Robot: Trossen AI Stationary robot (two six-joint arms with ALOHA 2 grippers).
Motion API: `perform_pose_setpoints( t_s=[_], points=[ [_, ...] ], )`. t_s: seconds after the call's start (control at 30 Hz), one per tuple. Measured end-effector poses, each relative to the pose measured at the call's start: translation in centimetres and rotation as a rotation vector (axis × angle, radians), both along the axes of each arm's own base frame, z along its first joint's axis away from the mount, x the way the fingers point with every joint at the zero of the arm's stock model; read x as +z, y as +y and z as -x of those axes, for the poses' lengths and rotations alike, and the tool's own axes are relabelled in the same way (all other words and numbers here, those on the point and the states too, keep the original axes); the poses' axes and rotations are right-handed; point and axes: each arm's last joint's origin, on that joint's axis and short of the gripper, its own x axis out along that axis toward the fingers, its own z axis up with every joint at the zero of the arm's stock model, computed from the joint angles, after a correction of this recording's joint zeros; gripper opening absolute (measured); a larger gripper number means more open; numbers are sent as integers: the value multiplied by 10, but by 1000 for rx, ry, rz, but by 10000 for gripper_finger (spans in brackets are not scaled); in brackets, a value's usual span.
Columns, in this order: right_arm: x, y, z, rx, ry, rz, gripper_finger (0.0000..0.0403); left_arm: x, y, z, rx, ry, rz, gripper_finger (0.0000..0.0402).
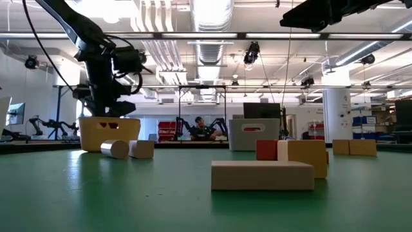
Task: Sort & place blocks by color
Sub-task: Put the orange block into the white bin
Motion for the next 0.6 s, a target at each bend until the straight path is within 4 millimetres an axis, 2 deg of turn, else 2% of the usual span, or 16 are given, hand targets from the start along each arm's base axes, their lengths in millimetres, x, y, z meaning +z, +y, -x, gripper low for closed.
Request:
perform_pose_setpoints(
  t_s=[0.13,0.27,0.43,0.6],
  points=[
    [0,0,0,-2,-2,-12,182,7,-3,1,-20,-21,-19,189],
    [-2,0,-2,-19,-8,-87,182,26,-15,-2,-93,-86,-58,190],
    [-10,1,-6,-64,14,-256,182,57,-41,-10,-233,-228,-166,191],
    [-32,1,-5,-189,156,-476,182,79,-70,-18,-447,-367,-305,191]
  ],
)
